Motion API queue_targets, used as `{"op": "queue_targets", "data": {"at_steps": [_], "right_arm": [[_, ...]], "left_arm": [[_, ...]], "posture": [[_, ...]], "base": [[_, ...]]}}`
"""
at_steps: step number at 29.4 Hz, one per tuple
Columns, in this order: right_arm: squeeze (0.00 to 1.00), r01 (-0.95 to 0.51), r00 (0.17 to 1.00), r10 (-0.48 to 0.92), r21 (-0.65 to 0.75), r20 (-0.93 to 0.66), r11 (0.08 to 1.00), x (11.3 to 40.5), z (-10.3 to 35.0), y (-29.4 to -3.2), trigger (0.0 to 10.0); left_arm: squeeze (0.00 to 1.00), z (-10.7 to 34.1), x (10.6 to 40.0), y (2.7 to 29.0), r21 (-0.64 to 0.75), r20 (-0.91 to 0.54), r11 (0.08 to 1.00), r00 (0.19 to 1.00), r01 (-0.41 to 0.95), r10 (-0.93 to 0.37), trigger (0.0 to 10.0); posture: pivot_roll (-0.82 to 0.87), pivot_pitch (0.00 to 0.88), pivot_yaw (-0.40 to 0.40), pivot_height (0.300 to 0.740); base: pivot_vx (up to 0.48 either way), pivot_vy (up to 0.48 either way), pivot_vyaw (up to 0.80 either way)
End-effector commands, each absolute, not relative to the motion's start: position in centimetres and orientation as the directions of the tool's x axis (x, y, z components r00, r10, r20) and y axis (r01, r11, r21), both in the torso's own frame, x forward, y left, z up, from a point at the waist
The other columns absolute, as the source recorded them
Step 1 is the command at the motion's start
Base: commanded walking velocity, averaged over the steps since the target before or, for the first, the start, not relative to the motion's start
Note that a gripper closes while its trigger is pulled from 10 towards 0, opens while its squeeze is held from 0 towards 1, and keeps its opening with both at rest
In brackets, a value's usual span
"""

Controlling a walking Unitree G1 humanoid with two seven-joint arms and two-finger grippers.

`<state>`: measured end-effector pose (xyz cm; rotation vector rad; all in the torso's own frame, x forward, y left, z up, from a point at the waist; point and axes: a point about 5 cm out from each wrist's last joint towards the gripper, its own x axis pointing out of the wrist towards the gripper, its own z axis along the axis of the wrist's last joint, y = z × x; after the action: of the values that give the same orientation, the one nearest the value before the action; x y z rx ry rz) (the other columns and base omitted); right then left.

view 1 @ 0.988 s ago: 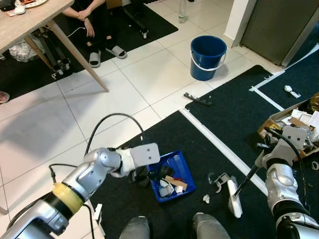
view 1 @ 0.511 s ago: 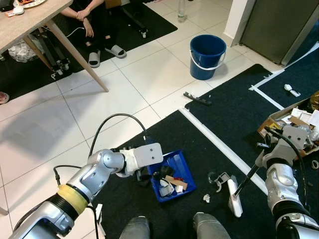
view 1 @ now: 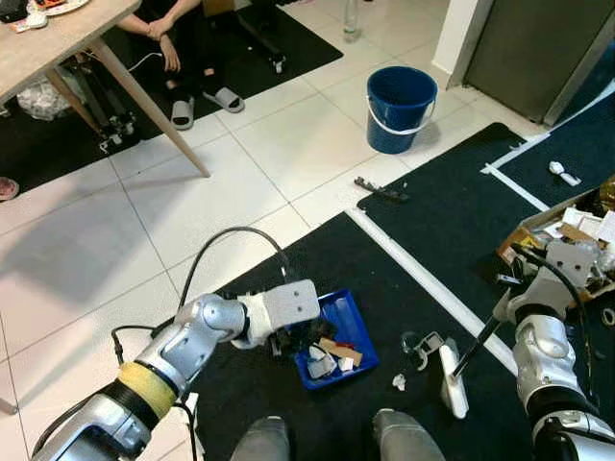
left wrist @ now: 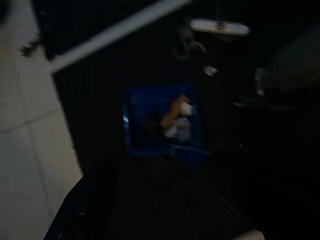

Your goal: Sweep floor

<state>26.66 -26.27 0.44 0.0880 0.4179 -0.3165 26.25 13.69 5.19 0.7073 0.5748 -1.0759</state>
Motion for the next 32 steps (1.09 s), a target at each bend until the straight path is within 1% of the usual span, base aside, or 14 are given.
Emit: {"op": "queue_targets", "data": {"at_steps": [1,10,21,22,24,25,32], "right_arm": [[0.0,0.358,0.795,-0.258,0.081,-0.549,0.93,24.5,-2.4,-25.2,10.0],[0.0,0.36,0.797,-0.26,0.082,-0.546,0.929,24.6,-2.2,-25.3,10.0],[0.0,0.35,0.799,-0.254,0.079,-0.545,0.933,24.8,-2.2,-25.2,10.0],[0.0,0.346,0.801,-0.251,0.078,-0.543,0.935,24.9,-2.1,-25.2,10.0],[0.0,0.345,0.802,-0.251,0.078,-0.542,0.935,24.9,-2.1,-25.1,10.0],[0.0,0.344,0.803,-0.25,0.078,-0.541,0.936,25.0,-2.1,-25.1,10.0],[0.0,0.33,0.813,-0.237,0.085,-0.532,0.94,25.4,-1.8,-24.7,10.0]], "left_arm": [[0.0,5.4,26.7,13.5,0.254,-0.704,0.316,0.399,0.914,-0.588,10.0],[0.0,5.2,26.8,13.1,0.258,-0.698,0.319,0.404,0.912,-0.591,10.0],[0.0,4.4,26.9,12.6,0.265,-0.673,0.363,0.441,0.893,-0.593,10.0],[0.0,4.1,26.9,12.4,0.263,-0.656,0.39,0.46,0.882,-0.598,4.1],[0.0,4.0,27.0,12.4,0.261,-0.649,0.401,0.467,0.878,-0.601,4.1],[0.0,3.9,26.9,12.3,0.257,-0.643,0.409,0.471,0.876,-0.603,0.0],[0.0,3.9,27.5,11.8,0.268,-0.608,0.451,0.513,0.851,-0.606,0.0]], "posture": [[0.03,0.088,0.043,0.74],[0.03,0.086,0.042,0.74],[0.03,0.08,0.038,0.74],[0.03,0.073,0.039,0.74],[0.03,0.073,0.039,0.74],[0.03,0.071,0.039,0.74],[0.02,0.055,0.037,0.74]], "base": [[0.0,0.0,0.0],[0.0,0.0,0.0],[0.0,0.0,0.0],[0.0,0.0,0.0],[0.0,0.0,0.0],[0.0,0.0,0.0],[0.0,0.0,0.0]]}}
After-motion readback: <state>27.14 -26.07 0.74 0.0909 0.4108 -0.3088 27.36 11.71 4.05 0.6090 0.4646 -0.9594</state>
